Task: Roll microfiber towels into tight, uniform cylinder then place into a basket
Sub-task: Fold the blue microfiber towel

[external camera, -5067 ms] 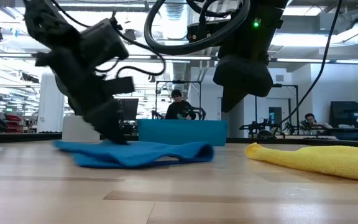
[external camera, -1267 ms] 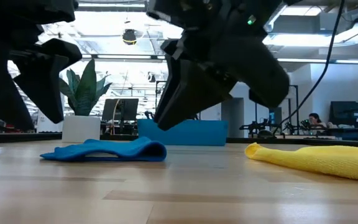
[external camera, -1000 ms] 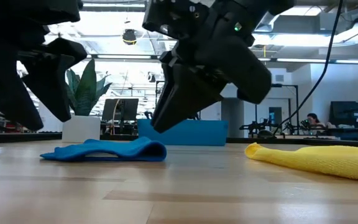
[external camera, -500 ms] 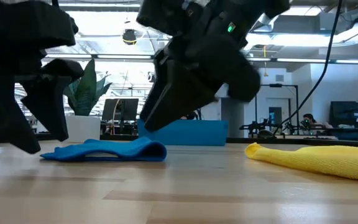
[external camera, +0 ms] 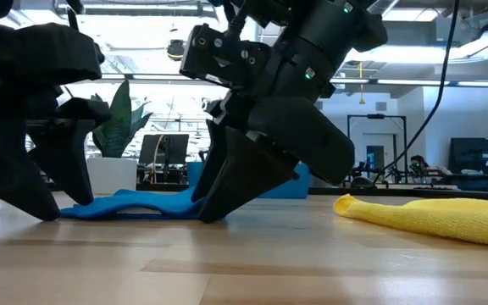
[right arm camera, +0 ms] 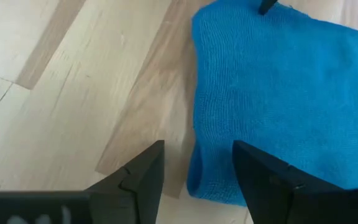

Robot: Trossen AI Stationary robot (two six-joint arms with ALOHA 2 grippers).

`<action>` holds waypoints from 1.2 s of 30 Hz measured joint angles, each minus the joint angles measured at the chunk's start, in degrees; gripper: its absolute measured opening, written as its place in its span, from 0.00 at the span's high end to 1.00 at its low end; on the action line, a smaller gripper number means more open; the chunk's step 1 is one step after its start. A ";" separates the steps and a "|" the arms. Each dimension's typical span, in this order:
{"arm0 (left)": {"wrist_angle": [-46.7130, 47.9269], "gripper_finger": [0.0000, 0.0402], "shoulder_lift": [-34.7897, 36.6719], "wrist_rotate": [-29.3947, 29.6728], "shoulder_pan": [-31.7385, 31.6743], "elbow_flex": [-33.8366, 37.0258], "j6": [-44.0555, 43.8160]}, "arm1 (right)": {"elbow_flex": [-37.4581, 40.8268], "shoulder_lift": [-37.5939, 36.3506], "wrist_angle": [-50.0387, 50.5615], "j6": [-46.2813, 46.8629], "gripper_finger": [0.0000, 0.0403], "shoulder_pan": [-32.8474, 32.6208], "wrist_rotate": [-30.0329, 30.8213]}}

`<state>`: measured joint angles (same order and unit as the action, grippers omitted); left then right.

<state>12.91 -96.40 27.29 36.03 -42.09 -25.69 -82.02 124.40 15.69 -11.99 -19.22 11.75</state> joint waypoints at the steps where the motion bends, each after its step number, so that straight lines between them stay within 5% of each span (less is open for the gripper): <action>1: 0.03 0.57 -0.03 0.64 0.00 0.00 0.01 | 0.00 0.00 0.08 0.02 0.47 0.13 -0.09; 10: 0.88 0.77 -0.20 2.06 -1.48 0.09 0.02 | -0.02 0.00 1.00 0.78 0.57 1.06 -0.35; 22: 0.49 0.98 -0.05 1.94 -1.92 0.27 -0.24 | 0.15 -0.68 5.23 3.56 0.97 2.09 1.62; 36: -0.45 0.99 7.14 -1.19 -0.99 0.22 -1.83 | 0.04 -5.03 8.39 8.95 0.98 0.76 0.35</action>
<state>12.46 -89.26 26.10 35.04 -41.87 -27.53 -81.98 119.37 24.08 -3.04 -18.46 12.10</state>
